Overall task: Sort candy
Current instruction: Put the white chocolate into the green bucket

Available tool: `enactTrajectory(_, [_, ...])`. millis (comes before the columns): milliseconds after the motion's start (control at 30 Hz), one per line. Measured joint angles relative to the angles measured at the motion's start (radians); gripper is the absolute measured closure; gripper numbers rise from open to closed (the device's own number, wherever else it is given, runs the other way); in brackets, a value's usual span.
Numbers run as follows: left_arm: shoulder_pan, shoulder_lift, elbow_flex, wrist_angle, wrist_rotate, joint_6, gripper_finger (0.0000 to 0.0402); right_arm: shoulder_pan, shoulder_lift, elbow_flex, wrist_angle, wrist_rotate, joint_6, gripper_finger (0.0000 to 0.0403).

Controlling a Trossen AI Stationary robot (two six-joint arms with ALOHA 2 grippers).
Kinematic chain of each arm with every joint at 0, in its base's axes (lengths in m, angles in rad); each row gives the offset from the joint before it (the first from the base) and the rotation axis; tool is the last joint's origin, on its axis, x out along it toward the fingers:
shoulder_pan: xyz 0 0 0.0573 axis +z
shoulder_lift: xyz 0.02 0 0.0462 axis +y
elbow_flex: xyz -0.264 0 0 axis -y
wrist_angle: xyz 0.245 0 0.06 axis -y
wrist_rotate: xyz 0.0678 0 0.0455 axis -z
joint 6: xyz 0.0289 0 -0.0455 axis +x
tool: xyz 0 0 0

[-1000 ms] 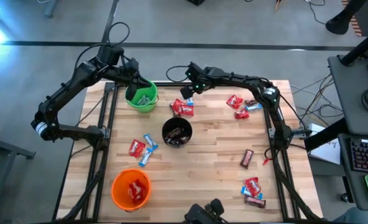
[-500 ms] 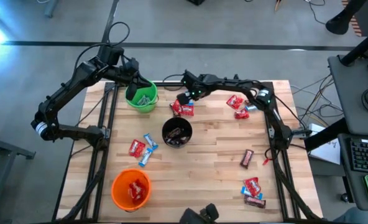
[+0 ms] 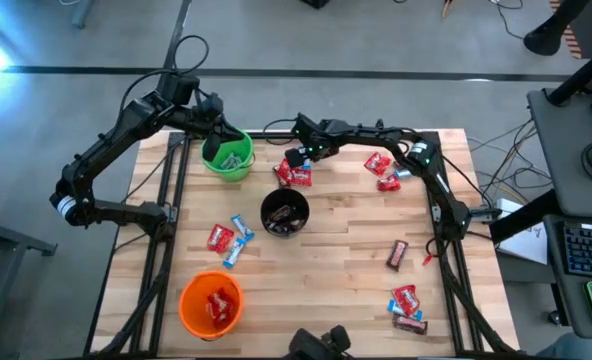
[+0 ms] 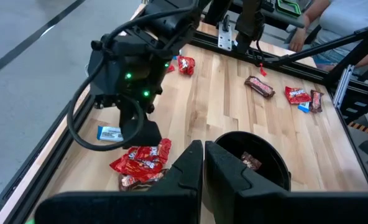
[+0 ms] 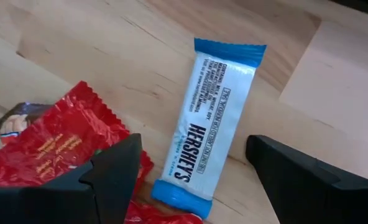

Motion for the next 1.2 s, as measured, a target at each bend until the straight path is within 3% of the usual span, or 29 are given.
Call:
enactTrajectory(133, [0.0,0.0,0.0,-0.001,0.0,0.0,0.0401,0.002,0.015,0.018,-0.014,0.012,-0.001,0.0115])
enactTrajectory(267, [0.0,0.0,0.0,-0.001,0.0,0.0,0.0401,-0.003,0.021,0.042,-0.036,0.008,-0.001,0.0152])
enactTrajectory(733, [0.0,0.0,0.0,-0.001,0.0,0.004,0.0402,-0.016,0.021,0.056,-0.061,0.003,-0.024,0.0384])
enactTrajectory(1200, [0.0,0.0,0.0,-0.001,-0.002,0.008,0.0402,-0.016,0.021,0.104,-0.161,0.018,-0.079,0.0394])
